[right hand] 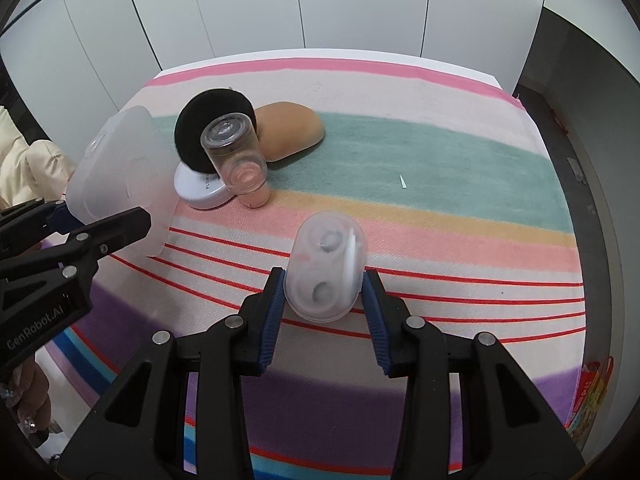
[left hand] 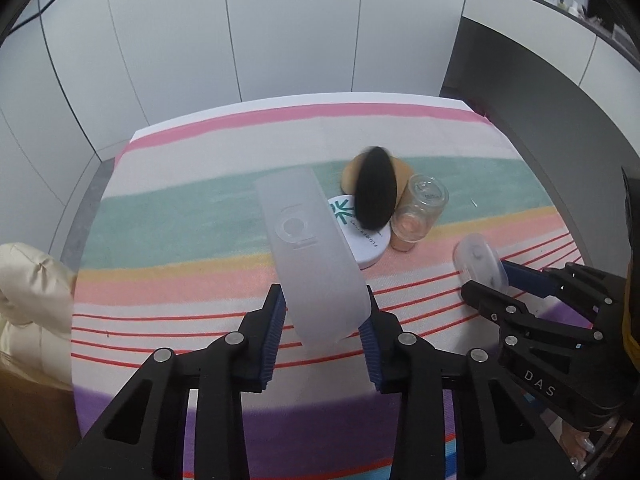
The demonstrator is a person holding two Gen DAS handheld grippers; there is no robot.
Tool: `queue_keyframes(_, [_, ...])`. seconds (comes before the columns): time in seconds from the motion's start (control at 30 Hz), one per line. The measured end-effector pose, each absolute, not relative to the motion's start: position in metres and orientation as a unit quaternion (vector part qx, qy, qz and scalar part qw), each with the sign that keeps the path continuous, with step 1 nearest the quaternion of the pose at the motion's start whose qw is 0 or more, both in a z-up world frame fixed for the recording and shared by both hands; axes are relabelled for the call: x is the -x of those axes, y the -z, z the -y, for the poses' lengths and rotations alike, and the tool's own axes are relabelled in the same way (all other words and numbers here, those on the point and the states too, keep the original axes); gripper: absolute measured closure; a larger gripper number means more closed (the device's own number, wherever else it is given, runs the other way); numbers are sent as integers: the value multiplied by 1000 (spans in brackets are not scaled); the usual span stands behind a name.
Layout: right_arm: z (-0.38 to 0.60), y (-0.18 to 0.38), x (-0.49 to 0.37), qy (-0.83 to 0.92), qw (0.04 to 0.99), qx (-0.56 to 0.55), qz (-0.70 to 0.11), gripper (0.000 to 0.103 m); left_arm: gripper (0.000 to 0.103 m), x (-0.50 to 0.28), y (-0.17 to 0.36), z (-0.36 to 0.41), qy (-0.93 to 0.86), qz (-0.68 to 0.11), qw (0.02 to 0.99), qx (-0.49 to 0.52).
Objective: Organize objects
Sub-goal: 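Close the left tool on the frosted plastic box while the right tool grips the clear case, then lift the frosted box with the left tool while the right tool lifts the clear case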
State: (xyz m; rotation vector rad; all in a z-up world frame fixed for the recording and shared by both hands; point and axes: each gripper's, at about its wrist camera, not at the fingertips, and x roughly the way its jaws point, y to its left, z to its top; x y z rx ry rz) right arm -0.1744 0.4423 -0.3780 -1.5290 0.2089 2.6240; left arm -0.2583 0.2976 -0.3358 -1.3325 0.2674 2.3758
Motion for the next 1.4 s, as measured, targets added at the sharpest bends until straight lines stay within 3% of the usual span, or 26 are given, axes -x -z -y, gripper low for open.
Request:
queue_keyframes(0.33, [-440, 375, 179, -857, 50, 508, -71, 63, 75, 265, 329, -283, -850, -55, 187, 490])
queue_keyframes(0.63, [-435, 362, 177, -856, 53, 509, -71, 63, 74, 265, 316, -278, -846, -48, 183, 498])
queue_keyframes(0.7, [-432, 360, 177, -854, 53, 512, -70, 63, 68, 270, 324, -275, -837, -32, 173, 518])
queue_keyframes(0.77, [-430, 359, 177, -854, 51, 512, -70, 63, 41, 277, 328, -271, -837, -23, 154, 524])
queue_keyframes(0.8, [-428, 359, 178, -855, 49, 512, -69, 63, 41, 279, 329, -269, -841, -17, 145, 521])
queue_keyframes(0.83, [-427, 359, 178, -854, 49, 513, -69, 63, 42, 280, 330, -269, -843, -13, 143, 518])
queue_keyframes(0.87, [-425, 360, 179, -854, 48, 514, -69, 63, 49, 282, 331, -270, -846, -12, 143, 513])
queue_keyframes(0.93, [-429, 363, 176, -852, 48, 517, -70, 63, 76, 282, 332, -274, -847, -15, 155, 508])
queue_keyframes(1.4, [-430, 345, 180, -852, 60, 515, -74, 63, 76, 278, 307, -270, -858, -51, 118, 497])
